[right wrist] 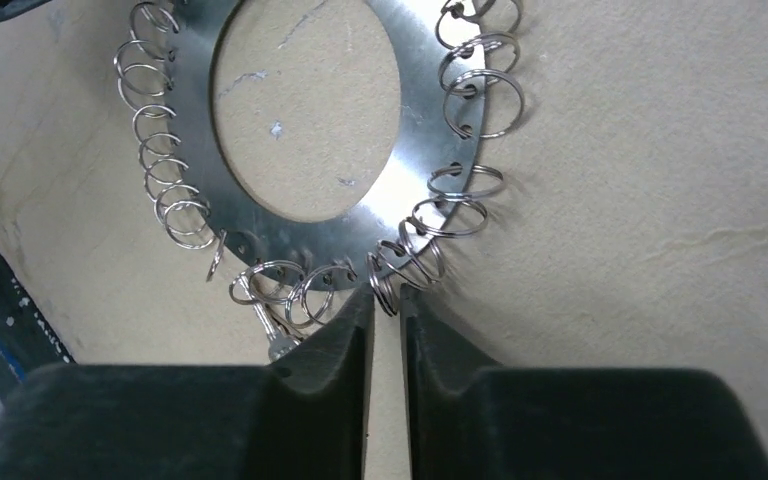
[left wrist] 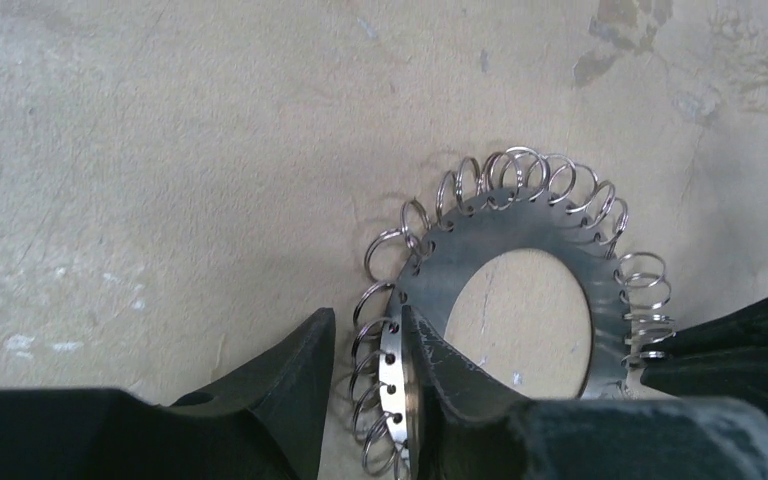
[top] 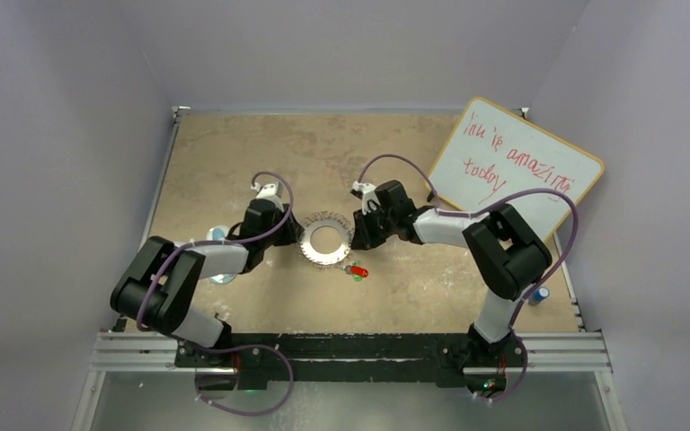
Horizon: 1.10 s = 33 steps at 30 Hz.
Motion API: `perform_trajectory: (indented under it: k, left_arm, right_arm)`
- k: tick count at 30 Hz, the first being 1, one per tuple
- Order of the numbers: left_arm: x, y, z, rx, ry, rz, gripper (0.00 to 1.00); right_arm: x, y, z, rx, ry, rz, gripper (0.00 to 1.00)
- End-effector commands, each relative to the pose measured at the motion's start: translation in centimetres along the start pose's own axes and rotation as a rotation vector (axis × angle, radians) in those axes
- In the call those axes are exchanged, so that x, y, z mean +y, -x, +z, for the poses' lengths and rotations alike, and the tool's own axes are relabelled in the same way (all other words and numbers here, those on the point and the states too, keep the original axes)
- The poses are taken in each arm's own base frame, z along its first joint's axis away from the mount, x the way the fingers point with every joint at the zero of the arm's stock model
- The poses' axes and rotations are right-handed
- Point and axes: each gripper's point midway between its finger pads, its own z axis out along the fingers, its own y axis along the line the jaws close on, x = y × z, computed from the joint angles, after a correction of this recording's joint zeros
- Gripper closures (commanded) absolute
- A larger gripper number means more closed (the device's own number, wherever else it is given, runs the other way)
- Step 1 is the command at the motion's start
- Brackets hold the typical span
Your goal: Put the keys on the keyring
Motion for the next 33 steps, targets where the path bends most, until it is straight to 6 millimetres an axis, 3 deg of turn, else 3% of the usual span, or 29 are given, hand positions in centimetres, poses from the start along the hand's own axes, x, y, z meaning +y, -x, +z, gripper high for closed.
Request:
perform_trajectory:
  k: [1,4,8,12,17,24,28,33]
  left_arm:
    - [-0.2,-0.1,1.2,0.013,-0.001,-0.027,0.72]
    - [-0.6,0.7,2.1,-0.002,-0.008,-0.030,0.76]
    - [-1.2,1.7,3.4,-0.010,-0.020,-0.022,0.79]
    - [-1.3,2.6,4.0,-0.017,-0.008,0.002,0.78]
    - [-0.9,3.9,3.0,-0.051,0.034,0.031,0.65]
    - [-0.6,2.9,0.6,-0.048,0.023,0.019,0.57]
    - [-1.1,1.4,-0.6,-0.034,-0.036,0.006,0.58]
    - [-1.8,0.4,-1.5,-0.032,-0.103,-0.021,0.59]
  right_arm:
    - [0.6,0.6,0.5,-0.006,0.045,-0.009,0.87]
    - [1.7,0.3,0.5,0.001,0.112,-0.006,0.93]
    - [3.1,-0.2,0.1,0.012,0.185,-0.012,0.92]
    - [2.9,0.3,-1.0,-0.015,0.164,0.007,0.78]
    - [2.1,2.2,-2.6,-0.092,0.137,0.010,0.53]
    - [1.6,3.3,-3.5,-0.140,0.117,-0.012,0.32]
    - [1.9,3.4,-3.6,-0.151,0.137,-0.036,0.30]
    - [1.7,3.8,-3.4,-0.155,0.128,-0.046,0.43]
